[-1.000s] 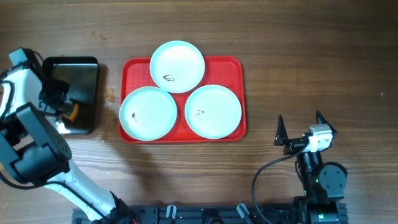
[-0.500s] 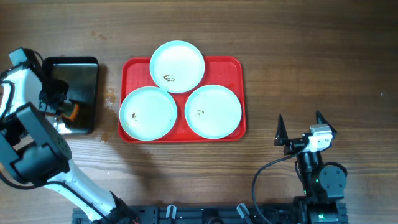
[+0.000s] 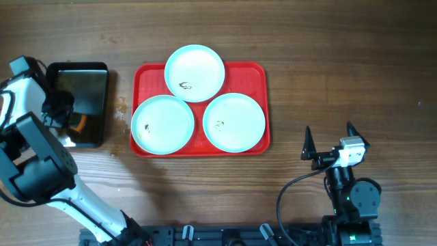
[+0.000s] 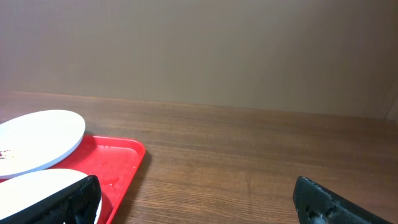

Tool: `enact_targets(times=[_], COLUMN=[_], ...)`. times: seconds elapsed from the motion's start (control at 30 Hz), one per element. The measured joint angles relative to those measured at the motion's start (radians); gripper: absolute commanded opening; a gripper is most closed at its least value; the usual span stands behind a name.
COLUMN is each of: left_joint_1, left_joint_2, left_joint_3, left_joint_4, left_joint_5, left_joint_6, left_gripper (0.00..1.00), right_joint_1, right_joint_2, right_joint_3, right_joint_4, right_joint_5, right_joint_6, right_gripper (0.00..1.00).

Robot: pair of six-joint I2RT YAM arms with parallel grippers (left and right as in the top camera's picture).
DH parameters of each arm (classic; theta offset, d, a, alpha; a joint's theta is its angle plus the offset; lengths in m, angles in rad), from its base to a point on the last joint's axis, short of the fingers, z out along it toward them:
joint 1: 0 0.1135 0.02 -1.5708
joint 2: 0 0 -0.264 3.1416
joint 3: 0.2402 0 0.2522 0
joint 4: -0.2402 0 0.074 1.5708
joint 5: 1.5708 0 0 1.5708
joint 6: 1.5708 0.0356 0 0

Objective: Clean dirty plates on tray and stack at the side

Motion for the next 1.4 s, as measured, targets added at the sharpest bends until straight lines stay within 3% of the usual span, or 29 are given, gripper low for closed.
enact_targets(times=[0.1,0.13,0.5,0.6,0.83,1.23,1.4], left_joint_1=[0.011,0.015,0.018,0.016,-0.079,-0.249,-0.253], left_joint_2=[0.0,0.0,0.002,0.006,0.006,0.011,0.011], left_joint_3=[-0.002,-0.002,-0.002,-0.003,-0.006,-0.006,-0.006], left_joint_4=[0.0,0.0,0.001,0.035,0.132,0.151,0.152], left_joint_5=[0.0,0.0,0.0,0.0,-0.002,-0.005,-0.004], left_joint_6=[-0.005,-0.006,-0.006,0.045,0.36,0.894,1.036], left_gripper=[0.09,0.07,0.04,0.04,0.04,0.04,0.04], right_joint_1=[0.0,0.0,0.0,0.0,0.0,0.0,0.0], right_joint_2=[0.0,0.0,0.0,0.0,0.0,0.0,0.0], right_joint_3=[0.0,0.0,0.0,0.0,0.0,0.0,0.0], right_joint_4=[0.0,0.0,0.0,0.0,0.0,0.0,0.0], right_joint_5=[0.0,0.0,0.0,0.0,0.0,0.0,0.0], right_joint_6=[0.0,0.0,0.0,0.0,0.0,0.0,0.0], right_gripper=[1.0,1.0,1.0,1.0,1.0,1.0,1.0])
